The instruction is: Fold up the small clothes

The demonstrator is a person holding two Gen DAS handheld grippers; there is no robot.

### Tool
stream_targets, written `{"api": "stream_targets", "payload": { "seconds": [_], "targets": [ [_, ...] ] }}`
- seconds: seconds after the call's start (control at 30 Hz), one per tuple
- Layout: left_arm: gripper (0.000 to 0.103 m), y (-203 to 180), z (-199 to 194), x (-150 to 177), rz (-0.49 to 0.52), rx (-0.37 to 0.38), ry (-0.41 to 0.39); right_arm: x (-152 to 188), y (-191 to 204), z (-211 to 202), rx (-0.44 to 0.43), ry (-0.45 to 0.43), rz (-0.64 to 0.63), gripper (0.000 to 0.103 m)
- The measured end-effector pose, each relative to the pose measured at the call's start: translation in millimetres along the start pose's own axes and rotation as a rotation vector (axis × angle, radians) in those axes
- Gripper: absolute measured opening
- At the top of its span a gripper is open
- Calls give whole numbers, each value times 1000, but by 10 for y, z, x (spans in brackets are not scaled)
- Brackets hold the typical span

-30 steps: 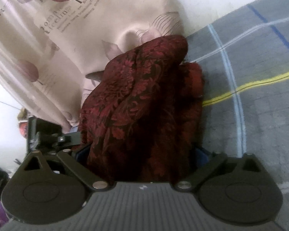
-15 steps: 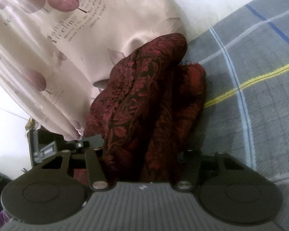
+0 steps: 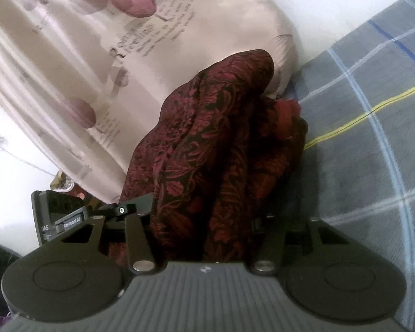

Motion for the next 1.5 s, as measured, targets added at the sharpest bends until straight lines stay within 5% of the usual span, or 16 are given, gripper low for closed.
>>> {"api": "stream_targets", "payload": {
  "seconds": [0.77,1.5],
  "targets": [
    [81,57,-791,476,-18,-97,-10,858,909,-168,-25,35,8,53],
    [81,78,-1102,686,-20,-96,-29,1140,1343,-265,-24,60,-30,53]
  ]
}}
Point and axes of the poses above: each gripper's, at about its wrist camera, not at the fingertips, and z roughly the way its jaws point, y to its left, x to its underside, the point moved 5 cm from there along z, roughly the way its jaws point, and after that the axes turned 9 degrees about -z, right-handed, at the moved point
